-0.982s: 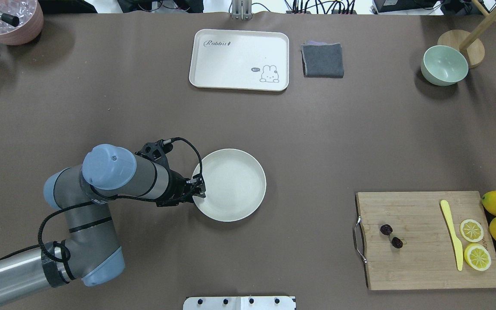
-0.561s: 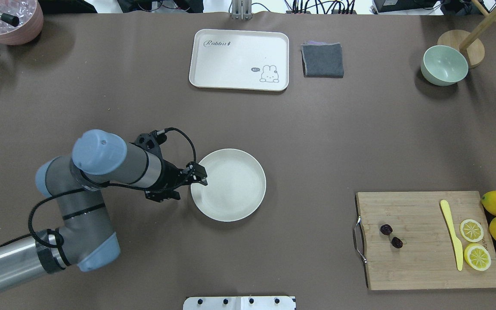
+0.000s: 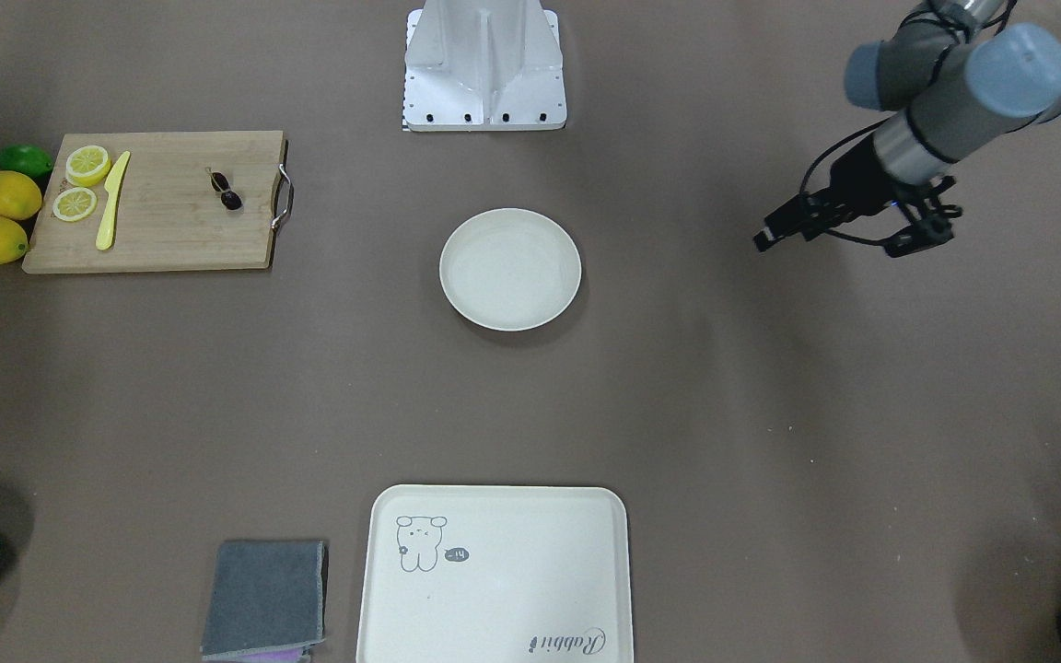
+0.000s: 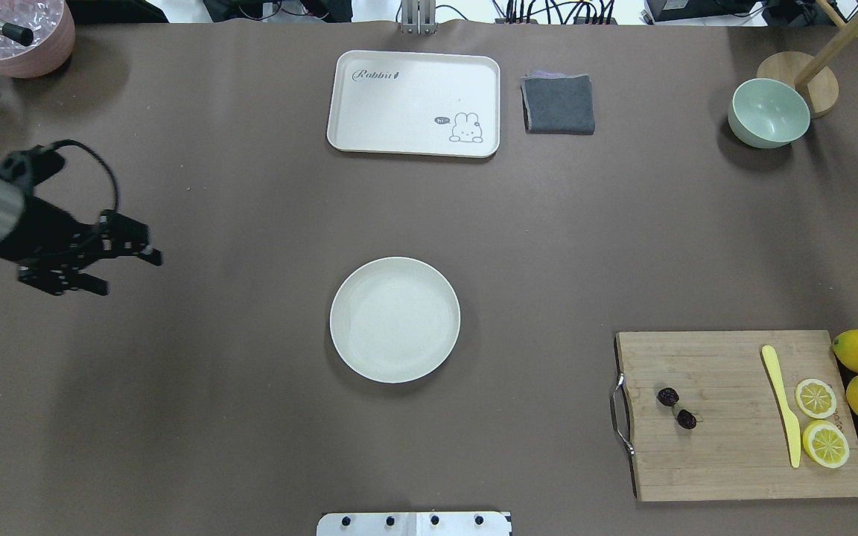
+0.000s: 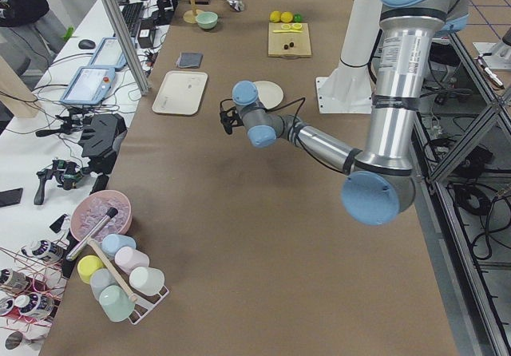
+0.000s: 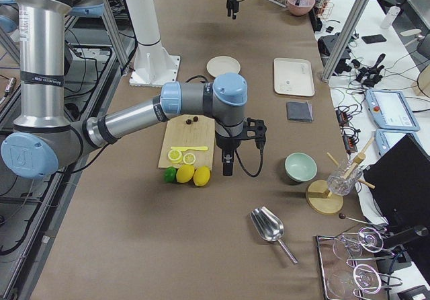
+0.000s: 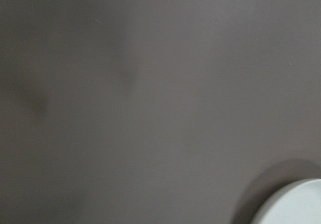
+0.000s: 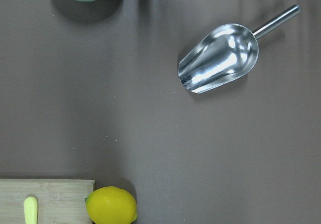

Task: Place red cherry on plate
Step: 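Open the left gripper and withdraw the left arm from the plate, then move the right gripper over the dark red cherries on the cutting board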

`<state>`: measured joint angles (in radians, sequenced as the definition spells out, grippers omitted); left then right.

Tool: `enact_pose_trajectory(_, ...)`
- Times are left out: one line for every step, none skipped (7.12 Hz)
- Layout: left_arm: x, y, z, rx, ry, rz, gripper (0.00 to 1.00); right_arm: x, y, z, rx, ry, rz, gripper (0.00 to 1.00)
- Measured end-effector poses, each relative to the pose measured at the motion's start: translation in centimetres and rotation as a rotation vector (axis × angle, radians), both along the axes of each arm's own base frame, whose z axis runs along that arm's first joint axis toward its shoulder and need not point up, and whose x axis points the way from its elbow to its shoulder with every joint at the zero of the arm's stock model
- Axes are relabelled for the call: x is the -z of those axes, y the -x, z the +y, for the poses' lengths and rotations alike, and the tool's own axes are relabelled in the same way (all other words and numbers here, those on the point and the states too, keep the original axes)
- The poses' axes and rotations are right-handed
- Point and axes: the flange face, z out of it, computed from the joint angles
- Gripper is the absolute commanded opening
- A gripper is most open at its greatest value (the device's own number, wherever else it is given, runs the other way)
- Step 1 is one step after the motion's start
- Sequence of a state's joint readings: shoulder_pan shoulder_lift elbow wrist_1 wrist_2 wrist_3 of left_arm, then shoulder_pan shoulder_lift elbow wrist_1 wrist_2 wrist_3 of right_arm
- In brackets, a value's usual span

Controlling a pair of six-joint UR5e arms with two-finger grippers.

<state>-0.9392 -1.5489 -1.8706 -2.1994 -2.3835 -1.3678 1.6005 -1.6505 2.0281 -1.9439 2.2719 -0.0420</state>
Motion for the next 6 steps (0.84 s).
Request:
enact_pose_trajectory(-3.9,5.3,1.9,-0.01,-0.052,-0.041,0.97,-0.9,0.0,-0.1,0.004,0.015,-0.001,1.0)
enact_pose_trajectory(-7.9,9.6,3.5,-0.016,-0.11,-0.096,0.97,-1.6,0.0,0.0,0.007,0.028,-0.002,1.0)
enact_pose_trajectory(-12.0,13.6,4.5,-0.017,-0.174,-0.165,0.97,-2.0,0.0,-0.1,0.009,0.034,-0.004,1.0)
enact_pose_trajectory(-15.6,17.3,4.8,-0.036,-0.235,-0.232,0.97,-2.1,0.0,-0.6,0.011,0.035,-0.005,1.0)
enact_pose_trajectory(-17.9,20.5,4.9,-0.069,-0.272,-0.284,0.97,-2.4,0.0,-1.4,0.016,0.035,-0.005,1.0)
enact_pose_trajectory(-19.0,23.2,4.5,-0.097,-0.285,-0.318,0.97,-3.1,0.0,-2.8,0.024,0.027,-0.004,1.0)
